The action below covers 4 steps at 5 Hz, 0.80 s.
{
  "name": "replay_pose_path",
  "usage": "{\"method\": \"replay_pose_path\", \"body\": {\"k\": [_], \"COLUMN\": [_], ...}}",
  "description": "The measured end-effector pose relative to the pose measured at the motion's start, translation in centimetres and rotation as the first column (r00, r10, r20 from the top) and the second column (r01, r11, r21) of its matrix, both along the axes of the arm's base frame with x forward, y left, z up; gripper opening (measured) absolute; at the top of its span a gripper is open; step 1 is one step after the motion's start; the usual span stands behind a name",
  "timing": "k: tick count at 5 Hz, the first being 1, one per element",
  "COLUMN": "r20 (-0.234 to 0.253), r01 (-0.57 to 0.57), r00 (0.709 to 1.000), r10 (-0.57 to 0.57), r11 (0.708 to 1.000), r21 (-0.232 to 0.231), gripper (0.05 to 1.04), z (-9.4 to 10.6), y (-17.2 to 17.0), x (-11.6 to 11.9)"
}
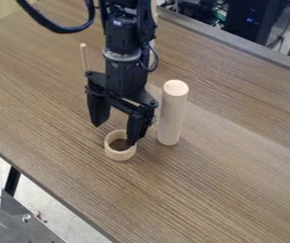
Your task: Put the circular object in the rod
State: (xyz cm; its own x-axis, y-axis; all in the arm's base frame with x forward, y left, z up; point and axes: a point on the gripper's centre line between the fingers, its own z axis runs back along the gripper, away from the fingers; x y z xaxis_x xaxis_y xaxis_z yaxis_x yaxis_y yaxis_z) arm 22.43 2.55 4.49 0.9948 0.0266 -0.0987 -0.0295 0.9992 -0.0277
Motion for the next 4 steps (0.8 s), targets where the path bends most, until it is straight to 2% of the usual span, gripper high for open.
{"method": "replay_pose_path", "body": {"k": [1, 4], "r20": [-0.023, -0.024], "r01": [-0.001, -0.018], "r00": [1.000, 1.000], "r10": [0.001, 0.018], "r11": [1.000, 0.999], "r21": [-0.004, -0.037], "gripper": [0.998, 0.998], "z": [-0.5, -1.5], "y": [-0.1, -1.0], "x": [-0.4, -1.2]}}
